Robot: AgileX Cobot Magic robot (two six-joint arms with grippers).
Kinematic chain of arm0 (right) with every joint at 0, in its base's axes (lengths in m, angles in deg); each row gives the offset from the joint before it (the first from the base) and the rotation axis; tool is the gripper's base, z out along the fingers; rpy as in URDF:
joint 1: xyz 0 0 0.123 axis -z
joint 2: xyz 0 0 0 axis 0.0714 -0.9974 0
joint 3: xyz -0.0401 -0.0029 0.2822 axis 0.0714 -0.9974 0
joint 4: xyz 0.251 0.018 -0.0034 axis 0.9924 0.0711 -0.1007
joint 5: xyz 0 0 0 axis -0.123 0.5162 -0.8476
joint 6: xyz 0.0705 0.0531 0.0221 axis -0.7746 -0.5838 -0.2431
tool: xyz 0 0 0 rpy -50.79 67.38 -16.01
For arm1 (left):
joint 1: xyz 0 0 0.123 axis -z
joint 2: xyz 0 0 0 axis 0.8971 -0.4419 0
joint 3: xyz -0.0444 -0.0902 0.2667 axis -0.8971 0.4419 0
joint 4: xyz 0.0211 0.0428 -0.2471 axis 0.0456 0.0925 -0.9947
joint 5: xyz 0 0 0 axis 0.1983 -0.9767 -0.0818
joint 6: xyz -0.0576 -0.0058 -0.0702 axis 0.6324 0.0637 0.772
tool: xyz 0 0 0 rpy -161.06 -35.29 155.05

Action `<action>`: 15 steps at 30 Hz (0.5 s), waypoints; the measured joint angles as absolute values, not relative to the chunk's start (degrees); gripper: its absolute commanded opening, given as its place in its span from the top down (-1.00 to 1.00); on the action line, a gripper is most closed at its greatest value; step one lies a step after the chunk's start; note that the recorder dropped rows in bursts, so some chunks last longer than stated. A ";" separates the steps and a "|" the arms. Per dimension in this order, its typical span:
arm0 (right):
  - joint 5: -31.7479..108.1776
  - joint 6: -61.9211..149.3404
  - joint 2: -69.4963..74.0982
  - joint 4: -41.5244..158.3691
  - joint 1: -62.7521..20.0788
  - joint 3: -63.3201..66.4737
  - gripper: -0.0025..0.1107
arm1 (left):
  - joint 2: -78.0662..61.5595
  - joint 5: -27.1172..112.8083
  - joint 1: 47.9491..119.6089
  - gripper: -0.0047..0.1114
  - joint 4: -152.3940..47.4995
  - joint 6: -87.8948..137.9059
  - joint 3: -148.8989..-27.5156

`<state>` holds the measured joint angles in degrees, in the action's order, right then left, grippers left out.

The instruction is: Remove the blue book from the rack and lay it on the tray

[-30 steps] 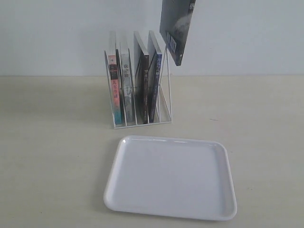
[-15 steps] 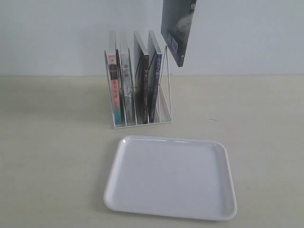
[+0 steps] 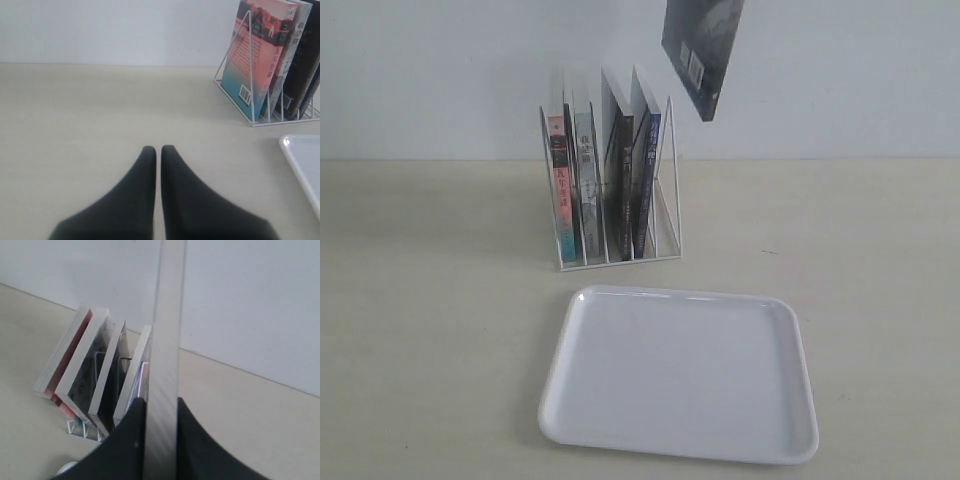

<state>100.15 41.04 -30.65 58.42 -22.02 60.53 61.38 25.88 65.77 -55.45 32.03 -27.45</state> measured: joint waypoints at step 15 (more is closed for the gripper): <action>95.12 41.39 -41.03 61.39 -22.02 60.42 0.96 | 61.38 25.88 65.77 0.85 -55.45 32.03 -27.45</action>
